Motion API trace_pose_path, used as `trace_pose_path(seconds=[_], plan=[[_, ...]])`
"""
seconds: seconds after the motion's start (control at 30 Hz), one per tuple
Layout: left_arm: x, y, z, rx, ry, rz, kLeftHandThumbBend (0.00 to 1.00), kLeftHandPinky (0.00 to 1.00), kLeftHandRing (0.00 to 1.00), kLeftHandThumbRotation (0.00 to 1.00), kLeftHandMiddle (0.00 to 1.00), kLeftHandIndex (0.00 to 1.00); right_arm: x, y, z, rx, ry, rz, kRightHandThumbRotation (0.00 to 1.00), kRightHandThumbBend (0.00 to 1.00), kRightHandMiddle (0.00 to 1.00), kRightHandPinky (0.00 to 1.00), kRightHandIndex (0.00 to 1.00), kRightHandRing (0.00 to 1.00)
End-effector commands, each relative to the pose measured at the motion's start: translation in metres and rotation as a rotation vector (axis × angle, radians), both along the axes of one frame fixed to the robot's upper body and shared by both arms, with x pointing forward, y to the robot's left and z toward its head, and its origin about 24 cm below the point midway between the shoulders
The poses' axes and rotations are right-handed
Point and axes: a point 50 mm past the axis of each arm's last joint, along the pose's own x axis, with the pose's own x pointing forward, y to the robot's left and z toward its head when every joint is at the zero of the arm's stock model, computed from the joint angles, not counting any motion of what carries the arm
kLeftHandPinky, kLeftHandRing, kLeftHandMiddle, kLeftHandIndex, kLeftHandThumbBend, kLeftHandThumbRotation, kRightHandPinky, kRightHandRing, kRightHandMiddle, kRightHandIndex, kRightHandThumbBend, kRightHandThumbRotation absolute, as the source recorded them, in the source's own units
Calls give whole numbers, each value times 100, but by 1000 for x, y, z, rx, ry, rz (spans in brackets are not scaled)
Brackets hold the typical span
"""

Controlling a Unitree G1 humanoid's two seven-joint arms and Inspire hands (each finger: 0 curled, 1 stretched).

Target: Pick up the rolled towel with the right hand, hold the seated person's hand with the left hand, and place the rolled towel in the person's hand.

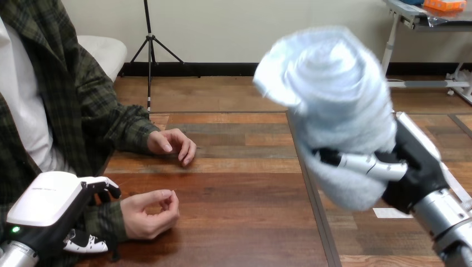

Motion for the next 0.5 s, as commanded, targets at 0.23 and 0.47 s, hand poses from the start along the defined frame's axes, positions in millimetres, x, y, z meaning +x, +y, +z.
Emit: trace_pose_path(seconds=[0.23,0.47], plan=[[17,17,16,56,-92,27,98,42,46,0,51,54,-6,-1,62,13,-259,9,0,35,4,0,5,0],[18,17,17,32,-109,25,98,39,42,0,46,49,-7,-4,63,-10,-275,3,0,36,5,0,5,1]])
